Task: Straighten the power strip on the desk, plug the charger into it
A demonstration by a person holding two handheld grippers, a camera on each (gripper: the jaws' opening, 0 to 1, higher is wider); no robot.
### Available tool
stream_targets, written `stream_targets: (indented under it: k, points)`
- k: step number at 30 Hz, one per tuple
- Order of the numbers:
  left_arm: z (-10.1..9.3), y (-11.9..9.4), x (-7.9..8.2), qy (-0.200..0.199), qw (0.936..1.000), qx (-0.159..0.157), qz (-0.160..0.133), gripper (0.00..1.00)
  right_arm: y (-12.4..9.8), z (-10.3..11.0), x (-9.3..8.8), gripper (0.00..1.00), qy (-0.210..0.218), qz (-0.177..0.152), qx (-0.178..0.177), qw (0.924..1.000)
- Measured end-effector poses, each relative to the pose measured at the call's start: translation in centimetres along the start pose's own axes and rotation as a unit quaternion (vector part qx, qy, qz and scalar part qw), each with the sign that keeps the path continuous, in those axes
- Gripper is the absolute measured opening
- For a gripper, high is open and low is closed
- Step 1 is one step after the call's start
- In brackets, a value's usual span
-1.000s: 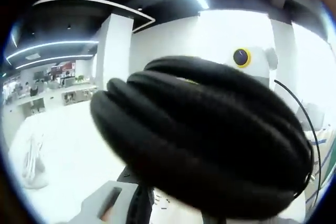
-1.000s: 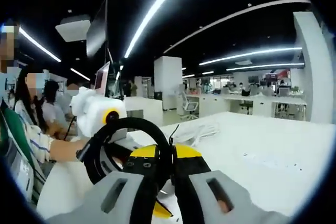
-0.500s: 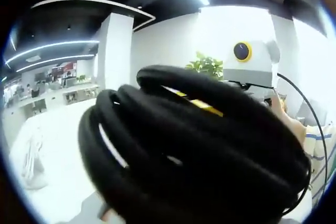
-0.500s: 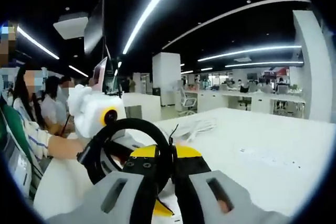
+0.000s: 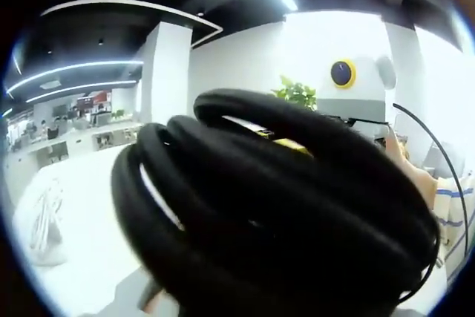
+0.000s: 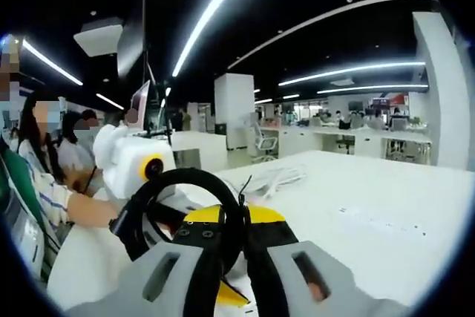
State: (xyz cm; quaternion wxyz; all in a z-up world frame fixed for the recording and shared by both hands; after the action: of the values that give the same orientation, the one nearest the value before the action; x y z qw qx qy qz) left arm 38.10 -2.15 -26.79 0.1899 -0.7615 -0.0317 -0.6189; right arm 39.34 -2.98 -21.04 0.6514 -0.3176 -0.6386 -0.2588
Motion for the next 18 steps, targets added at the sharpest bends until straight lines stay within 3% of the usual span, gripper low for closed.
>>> stream_targets:
  k: [18]
  points:
    - [-0.13,0.02,-0.26,0.033,0.9992,0.020,0.010,0.29,-0.36,0.28,-0.48,0.10,0.010,0.007,0.022,0.9997]
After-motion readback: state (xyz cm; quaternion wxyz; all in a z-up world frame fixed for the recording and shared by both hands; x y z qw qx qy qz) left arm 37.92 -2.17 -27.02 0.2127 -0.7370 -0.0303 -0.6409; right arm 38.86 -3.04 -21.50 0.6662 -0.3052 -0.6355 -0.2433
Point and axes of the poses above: the point that each gripper's makers call its tool centre point, and the gripper's own axes: y roughly forward along the fingers, z roughly to its left, x roughly out of its top, the point moved 3 cm from there along -y, roughly backward along the fingers, and after that the axes turned 14 degrees about -x, right-handed, at the moved point
